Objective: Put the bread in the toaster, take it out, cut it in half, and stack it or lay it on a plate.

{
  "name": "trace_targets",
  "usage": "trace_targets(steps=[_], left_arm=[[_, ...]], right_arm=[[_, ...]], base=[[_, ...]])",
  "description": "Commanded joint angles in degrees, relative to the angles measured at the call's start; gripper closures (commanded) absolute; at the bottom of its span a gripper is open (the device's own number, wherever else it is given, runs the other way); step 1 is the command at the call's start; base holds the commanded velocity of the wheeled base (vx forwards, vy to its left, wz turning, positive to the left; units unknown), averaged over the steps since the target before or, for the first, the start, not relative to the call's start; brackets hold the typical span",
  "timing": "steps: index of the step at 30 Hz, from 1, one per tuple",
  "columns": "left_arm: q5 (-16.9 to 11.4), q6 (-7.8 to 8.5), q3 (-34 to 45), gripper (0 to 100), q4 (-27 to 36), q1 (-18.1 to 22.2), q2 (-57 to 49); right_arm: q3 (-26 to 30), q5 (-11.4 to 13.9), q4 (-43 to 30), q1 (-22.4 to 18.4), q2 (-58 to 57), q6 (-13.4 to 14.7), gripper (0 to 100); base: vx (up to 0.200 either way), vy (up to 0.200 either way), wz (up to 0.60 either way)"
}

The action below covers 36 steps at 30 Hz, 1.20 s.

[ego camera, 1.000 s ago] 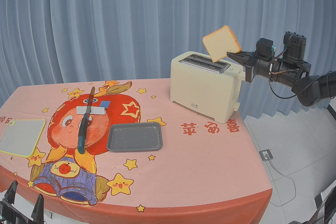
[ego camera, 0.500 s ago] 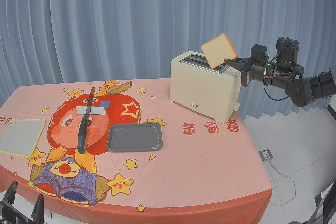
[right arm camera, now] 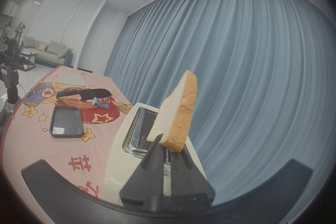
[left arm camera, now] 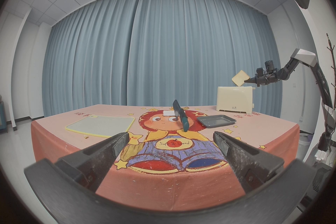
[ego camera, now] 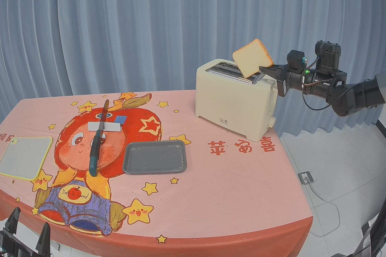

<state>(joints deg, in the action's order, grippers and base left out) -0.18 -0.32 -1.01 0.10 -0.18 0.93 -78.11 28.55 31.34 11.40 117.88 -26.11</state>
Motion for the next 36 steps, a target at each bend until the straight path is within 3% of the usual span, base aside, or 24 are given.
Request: trace_targets(steps=[1,32,33,36], left_arm=[[0.01,-0.03,1.01,0,-0.01,0.01,-0.75],[0.01,-0.03,1.01,0,-0.01,0.01,-0.75],[0.01,-0.03,1.01,0,-0.01,-0.08,-0.75],[0.01,-0.03,1.01,0,-0.01,0.01,-0.75]], right_arm=[[-0.47,0.01,-0.32,0.03,0.42,0.01,100],[0.94,-0.07,-0.32,1.17,-0.02,-0.43,100],[0.94,-0.07,-0.32,1.17,-0.02,-0.43,0],[1.99,-0.16,0.03,1.43,-0.11,-0.34,0]], base=[[0.000,0.000,0.00],[0.000,0.000,0.00],[0.000,0.000,0.00],[0.000,0.000,0.00]])
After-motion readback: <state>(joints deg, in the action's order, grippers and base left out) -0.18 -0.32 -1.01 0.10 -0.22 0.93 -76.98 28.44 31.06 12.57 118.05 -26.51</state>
